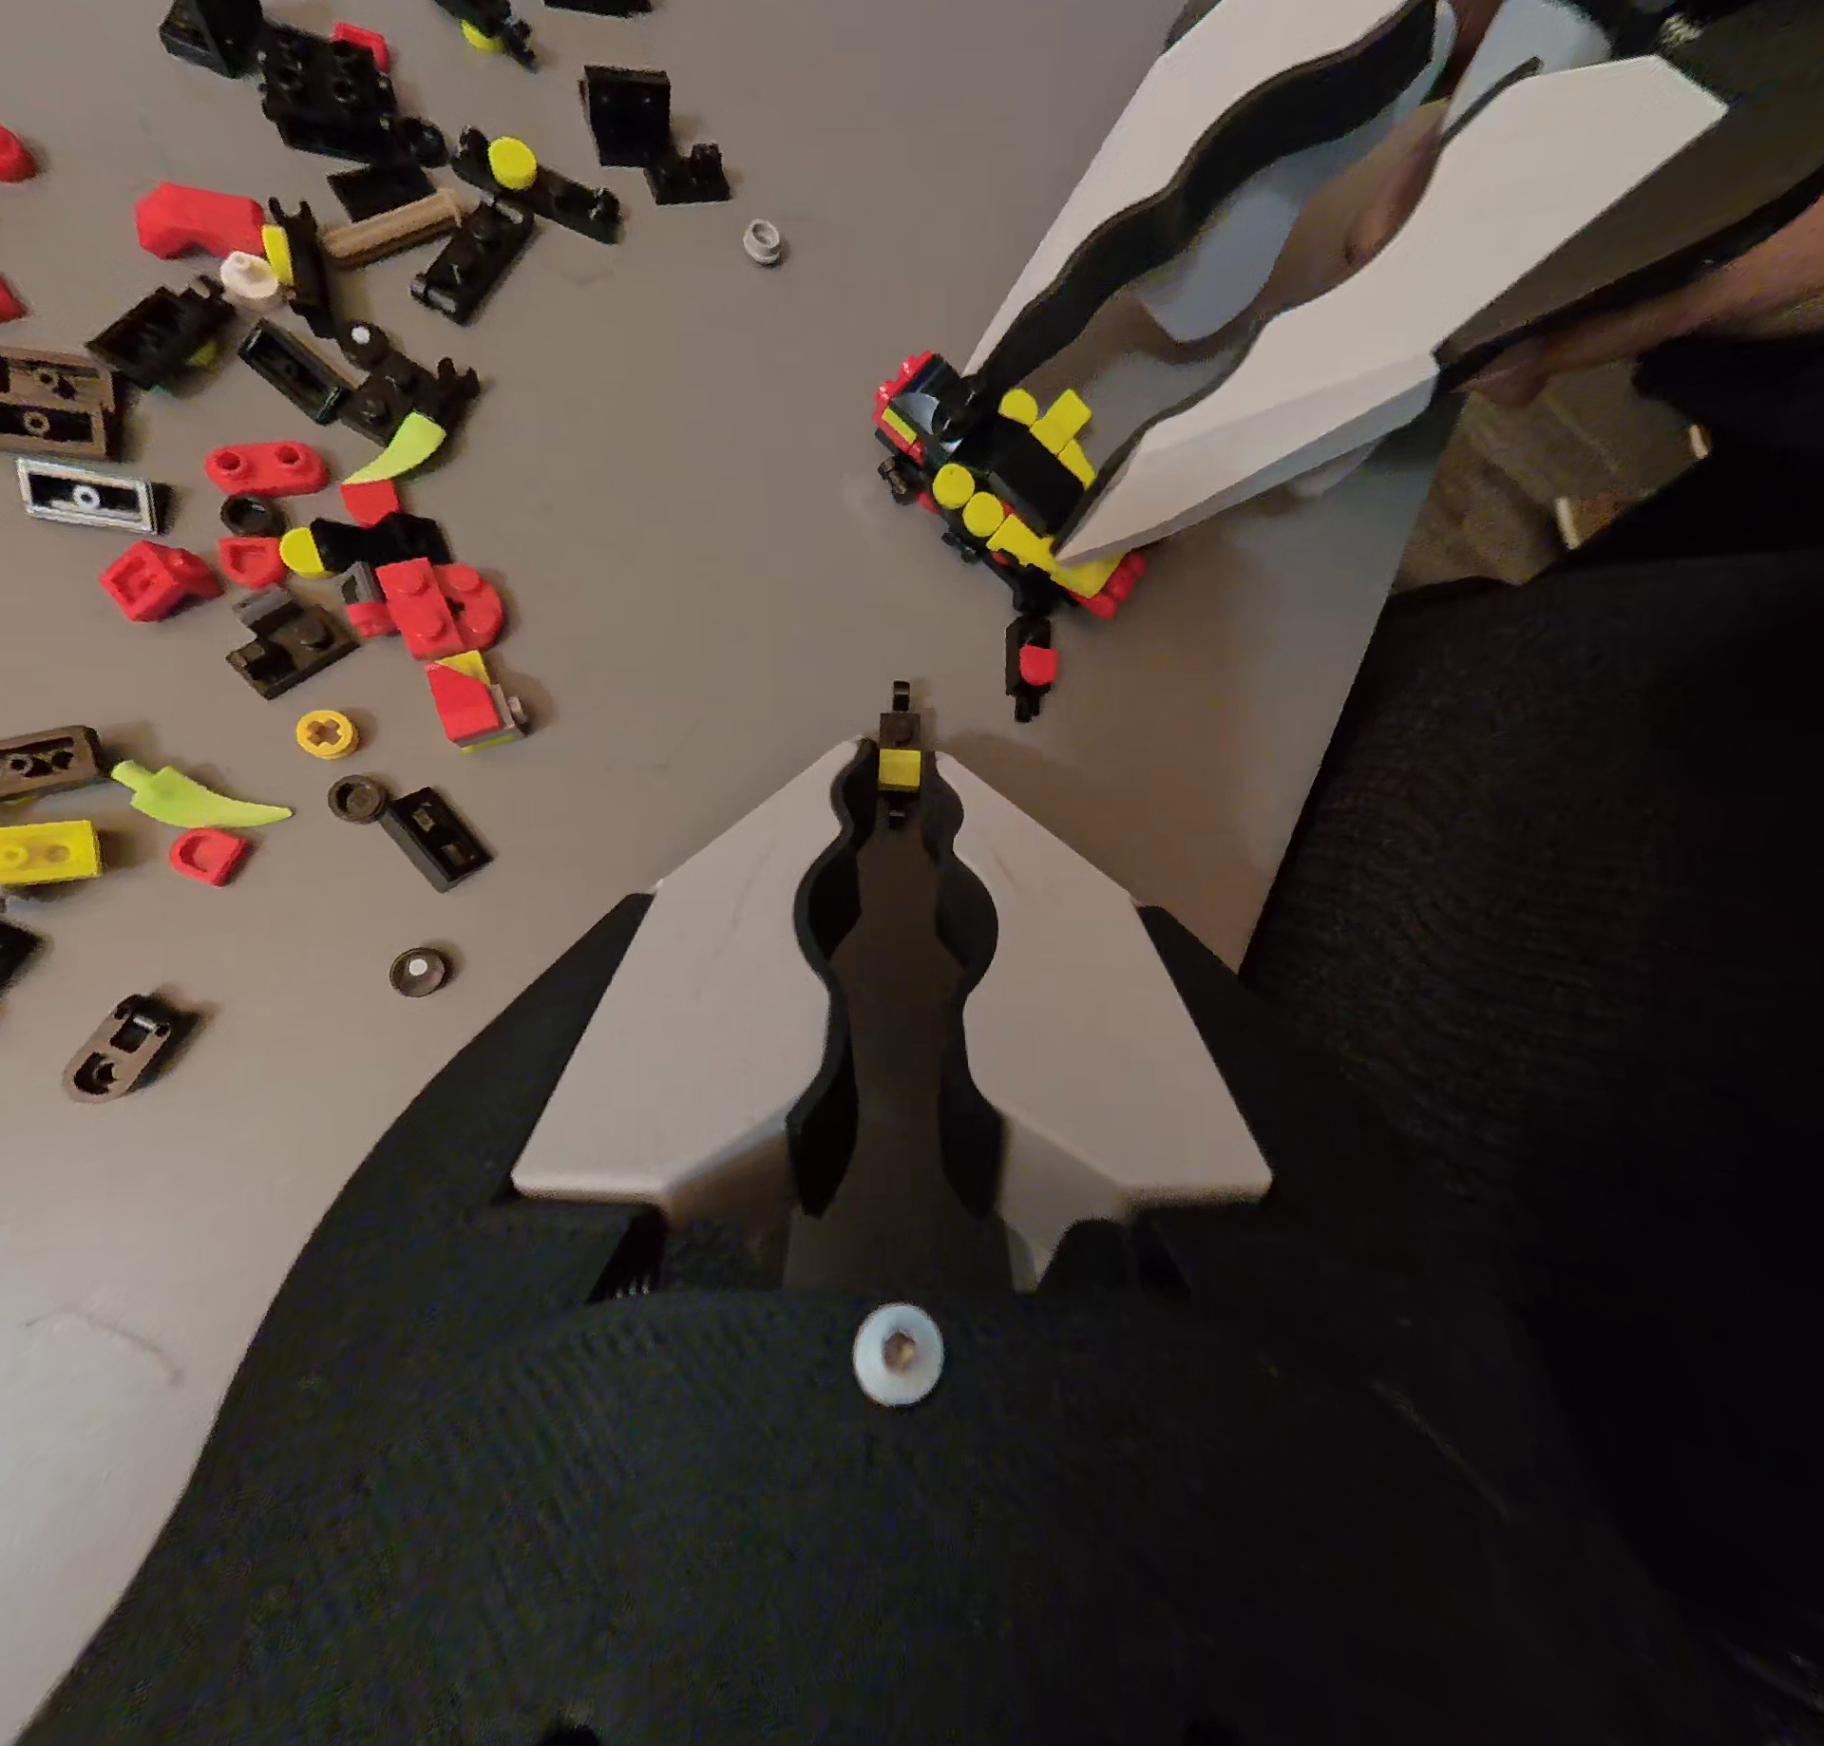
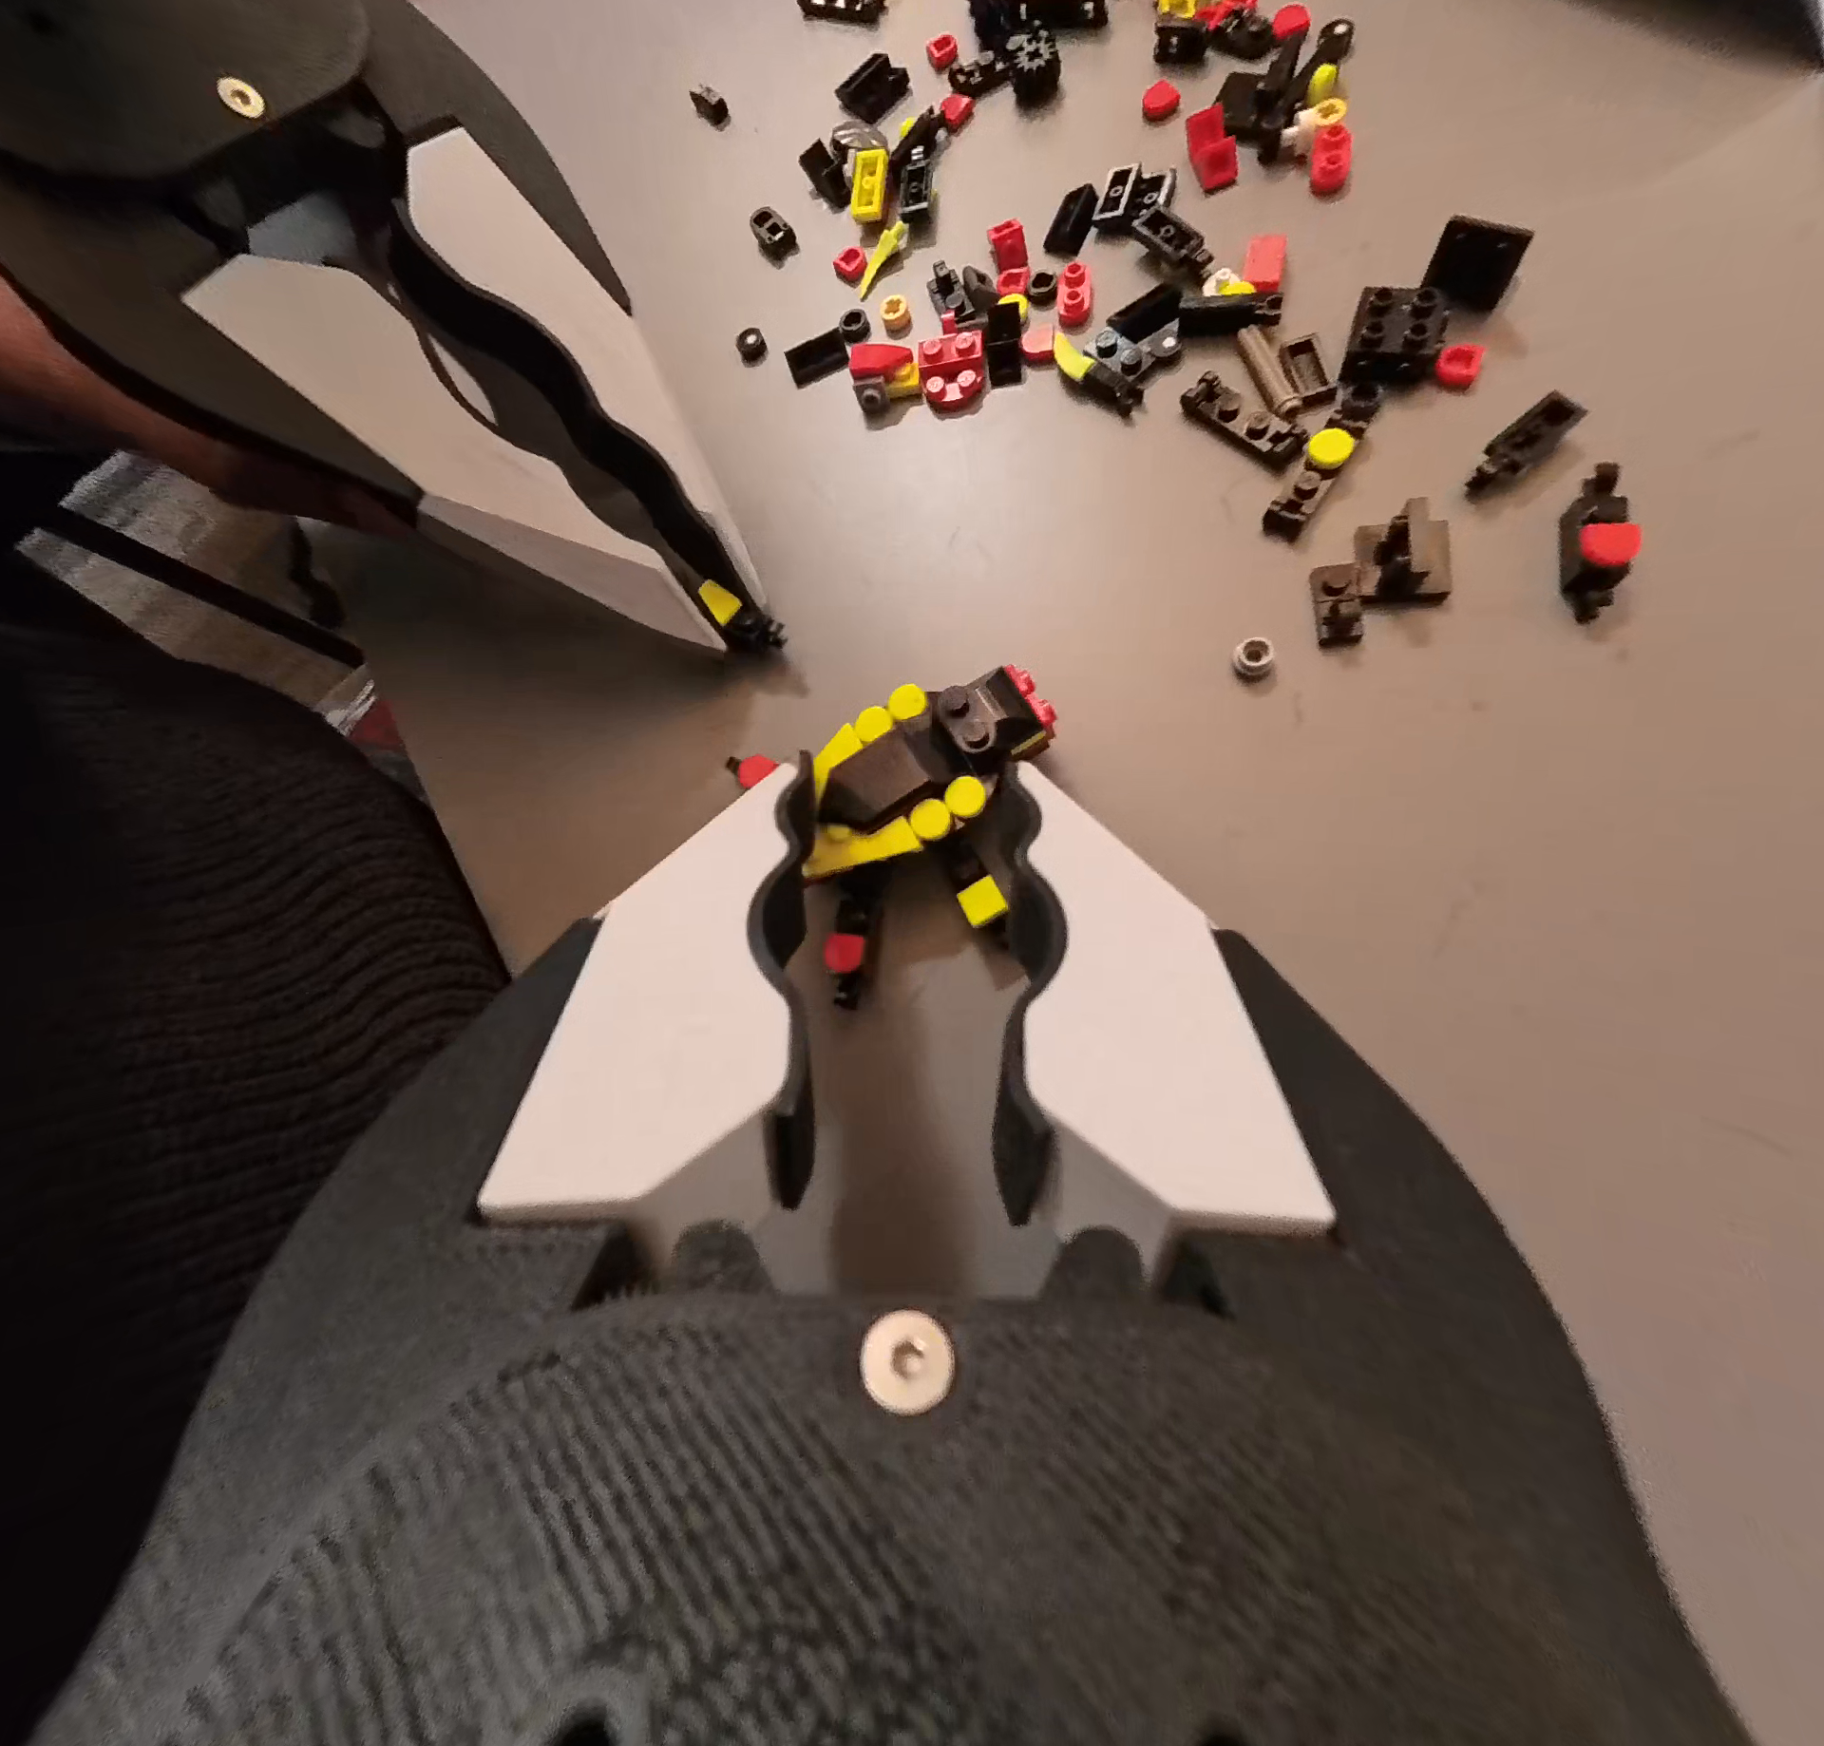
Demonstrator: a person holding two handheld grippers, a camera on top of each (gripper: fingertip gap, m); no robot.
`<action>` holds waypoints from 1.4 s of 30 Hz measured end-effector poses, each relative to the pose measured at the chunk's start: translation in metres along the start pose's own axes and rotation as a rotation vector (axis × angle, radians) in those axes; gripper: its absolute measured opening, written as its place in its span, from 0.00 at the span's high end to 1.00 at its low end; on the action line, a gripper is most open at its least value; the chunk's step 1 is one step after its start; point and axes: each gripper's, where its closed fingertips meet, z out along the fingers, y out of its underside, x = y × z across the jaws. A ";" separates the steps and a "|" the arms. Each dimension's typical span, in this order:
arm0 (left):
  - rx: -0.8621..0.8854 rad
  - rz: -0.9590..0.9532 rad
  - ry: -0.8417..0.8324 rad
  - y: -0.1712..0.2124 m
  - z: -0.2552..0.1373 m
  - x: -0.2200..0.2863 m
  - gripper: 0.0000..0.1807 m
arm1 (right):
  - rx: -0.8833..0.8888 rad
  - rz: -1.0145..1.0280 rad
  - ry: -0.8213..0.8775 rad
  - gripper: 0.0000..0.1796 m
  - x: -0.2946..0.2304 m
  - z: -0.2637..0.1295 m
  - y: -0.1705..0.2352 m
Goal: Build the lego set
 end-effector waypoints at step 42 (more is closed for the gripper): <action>0.070 0.031 0.081 -0.012 -0.011 0.018 0.97 | 0.122 -0.130 -0.129 0.78 -0.017 -0.011 -0.021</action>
